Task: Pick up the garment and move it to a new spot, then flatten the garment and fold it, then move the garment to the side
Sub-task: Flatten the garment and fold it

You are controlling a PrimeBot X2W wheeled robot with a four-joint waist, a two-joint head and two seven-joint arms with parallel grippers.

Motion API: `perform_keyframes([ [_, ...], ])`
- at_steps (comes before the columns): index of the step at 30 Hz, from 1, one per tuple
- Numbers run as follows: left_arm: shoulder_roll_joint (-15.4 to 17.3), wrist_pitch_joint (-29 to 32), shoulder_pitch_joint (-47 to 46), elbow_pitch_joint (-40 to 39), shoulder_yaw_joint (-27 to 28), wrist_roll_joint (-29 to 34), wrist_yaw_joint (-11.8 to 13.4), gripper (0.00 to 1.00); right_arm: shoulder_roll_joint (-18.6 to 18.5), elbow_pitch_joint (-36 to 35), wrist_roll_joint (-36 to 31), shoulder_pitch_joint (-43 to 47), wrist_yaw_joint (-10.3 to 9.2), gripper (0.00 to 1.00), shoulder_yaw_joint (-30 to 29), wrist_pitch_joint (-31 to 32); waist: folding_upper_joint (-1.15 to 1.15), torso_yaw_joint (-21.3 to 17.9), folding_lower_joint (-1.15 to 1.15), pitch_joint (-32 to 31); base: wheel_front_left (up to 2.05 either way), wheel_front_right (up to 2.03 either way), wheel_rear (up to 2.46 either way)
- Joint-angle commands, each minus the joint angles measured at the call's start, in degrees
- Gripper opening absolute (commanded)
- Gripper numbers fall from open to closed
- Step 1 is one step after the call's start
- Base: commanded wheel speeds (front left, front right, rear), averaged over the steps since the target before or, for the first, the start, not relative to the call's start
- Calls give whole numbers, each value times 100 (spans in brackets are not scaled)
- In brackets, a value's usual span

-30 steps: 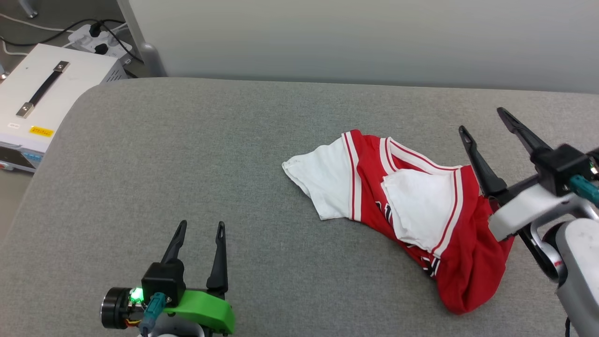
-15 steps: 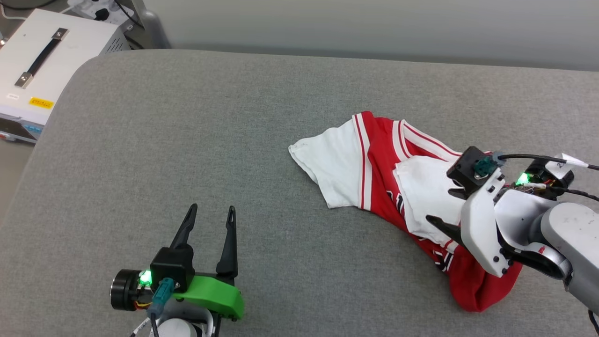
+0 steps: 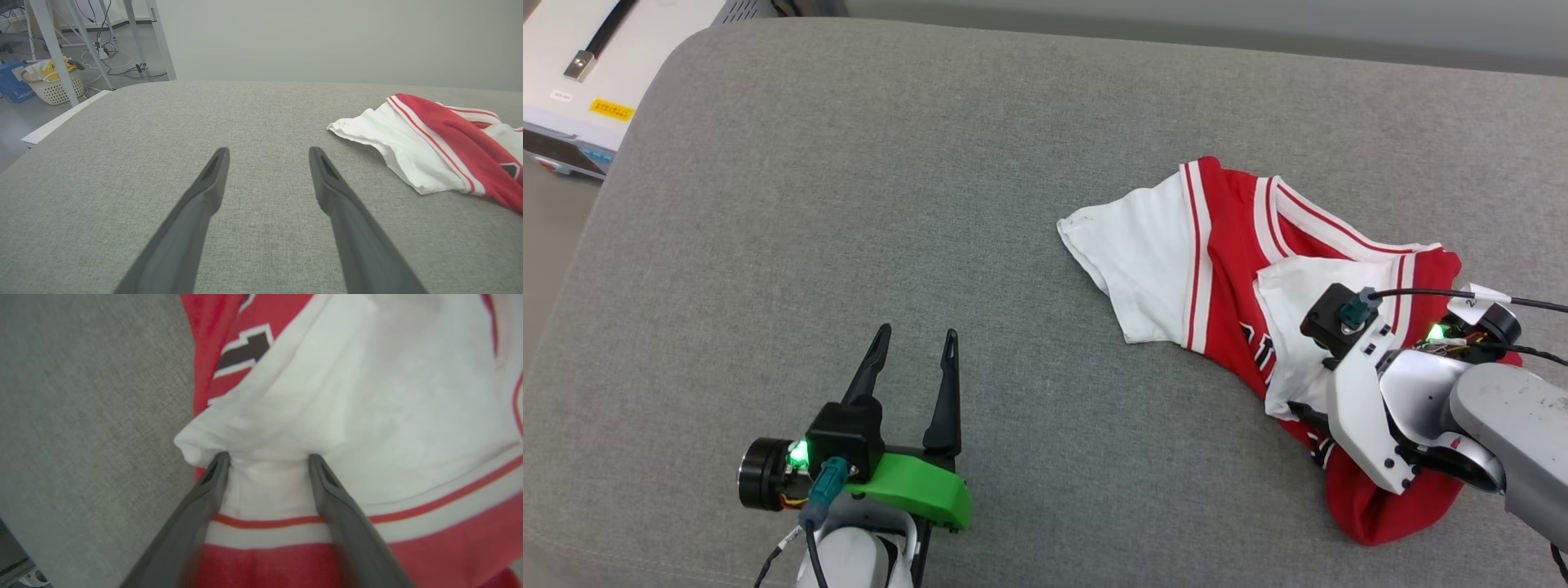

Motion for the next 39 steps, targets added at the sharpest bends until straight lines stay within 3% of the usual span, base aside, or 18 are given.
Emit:
perform_keyframes([
  [1, -27, -34, -80, 18, -3, -45, 42, 100, 153, 153, 50, 107, -5, 100, 215, -119, 0, 30, 0, 8, 0, 0, 0],
  [2, -27, -34, -66, 31, 3, -45, 47, 100, 179, 177, 75, 98, -5, 100, 237, -247, 0, 18, 0, -19, 0, 0, 0],
  [3, -28, -34, -47, 53, 12, -44, 52, 100, 206, 198, 96, 80, -5, 20, 241, -444, 0, -3, 0, -67, 0, 0, 0],
  [4, -28, -34, -32, 67, 14, -43, 52, 100, 217, 213, 106, 66, -5, 0, 232, -610, 0, -22, 0, -104, 0, 0, 0],
  [12, -28, -34, 148, 115, -5, -40, 59, 100, 166, 118, 403, 313, -5, 0, -417, -2115, 0, -270, 0, -502, 0, 0, 0],
  [21, -28, -34, 266, 89, -11, -39, 67, 100, 23, 130, 1153, 1295, -5, 0, -2008, -3412, 0, -487, 0, -552, 0, 0, 0],
  [29, -28, -34, 284, 128, -21, -82, 83, 100, 45, 628, 1922, 2198, -5, 0, -3358, -4202, 0, -595, 0, -495, 0, 0, 0],
  [39, -28, -34, 237, 212, -123, -133, 69, 100, 317, 1697, 3141, 3087, -5, 0, -4829, -4481, 0, -587, 0, -464, 0, 0, 0],
])
